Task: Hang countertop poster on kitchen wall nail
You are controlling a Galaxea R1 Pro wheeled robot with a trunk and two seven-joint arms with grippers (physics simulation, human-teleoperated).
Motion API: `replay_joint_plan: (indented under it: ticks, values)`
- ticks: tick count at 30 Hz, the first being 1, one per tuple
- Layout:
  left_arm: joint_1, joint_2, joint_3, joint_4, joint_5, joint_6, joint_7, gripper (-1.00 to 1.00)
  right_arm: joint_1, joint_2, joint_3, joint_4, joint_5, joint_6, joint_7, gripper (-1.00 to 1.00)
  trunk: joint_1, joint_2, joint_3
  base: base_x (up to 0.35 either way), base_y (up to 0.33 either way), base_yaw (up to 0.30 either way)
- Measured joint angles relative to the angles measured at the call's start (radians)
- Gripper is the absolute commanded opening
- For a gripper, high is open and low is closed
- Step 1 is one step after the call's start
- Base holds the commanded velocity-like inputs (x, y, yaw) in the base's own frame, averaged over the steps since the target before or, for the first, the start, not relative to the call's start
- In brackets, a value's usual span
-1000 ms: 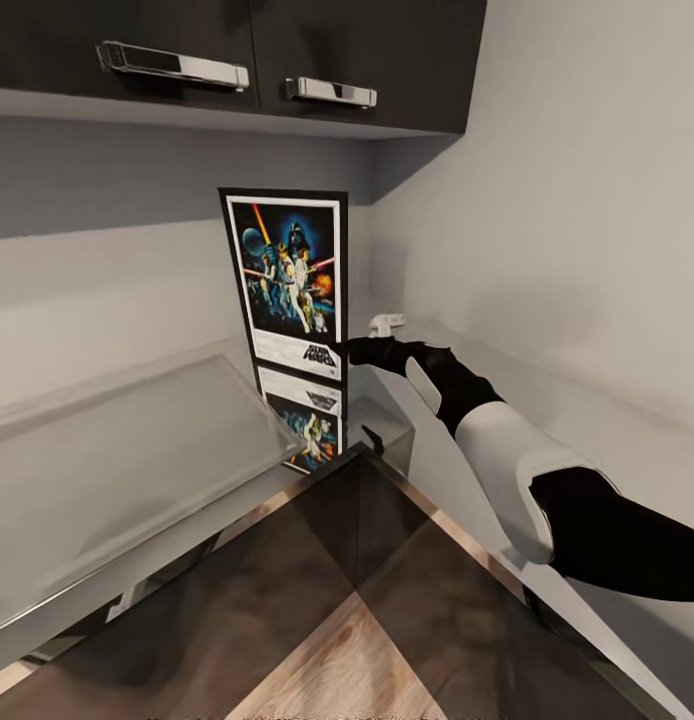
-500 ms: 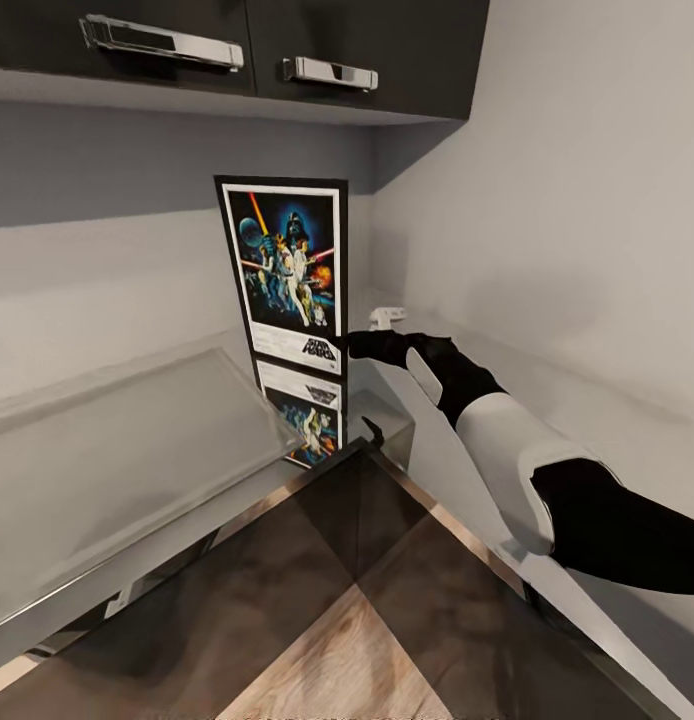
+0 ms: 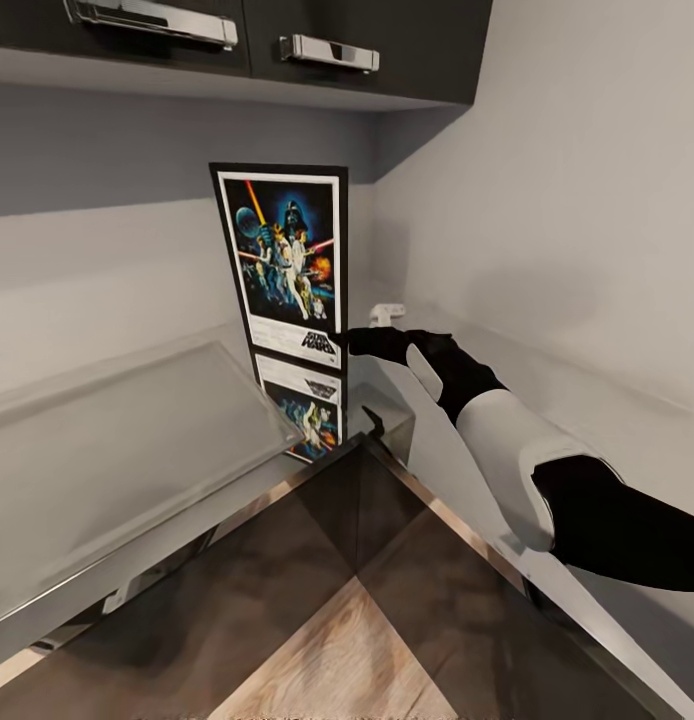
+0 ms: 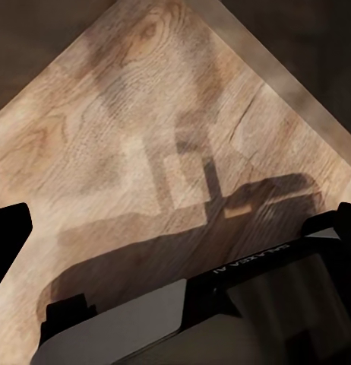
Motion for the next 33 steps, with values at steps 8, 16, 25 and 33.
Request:
replay_joint_plan:
  ticks: [8, 16, 25, 33]
  values:
    - [0.000, 0.000, 0.001, 0.000, 0.000, 0.000, 0.000, 1.00, -0.005, 0.000, 0.000, -0.001, -0.001, -0.001, 0.000, 1.00, 0.000, 0.000, -0.013, 0.000, 0.000, 0.000]
    - [0.000, 0.000, 0.001, 0.000, 0.000, 0.000, 0.000, 1.00, -0.008, 0.000, 0.000, -0.011, -0.001, -0.003, 0.001, 1.00, 0.000, 0.000, -0.014, 0.000, 0.000, 0.000]
    - [0.000, 0.000, 0.001, 0.000, 0.000, 0.000, 0.000, 1.00, -0.009, 0.000, 0.000, -0.013, -0.001, -0.003, 0.001, 1.00, 0.000, 0.000, -0.023, 0.000, 0.000, 0.000]
    - [0.000, 0.000, 0.001, 0.000, 0.000, 0.000, 0.000, 1.00, -0.008, 0.000, 0.000, -0.014, -0.002, -0.003, 0.001, 1.00, 0.000, 0.000, -0.027, 0.056, 0.016, 0.000]
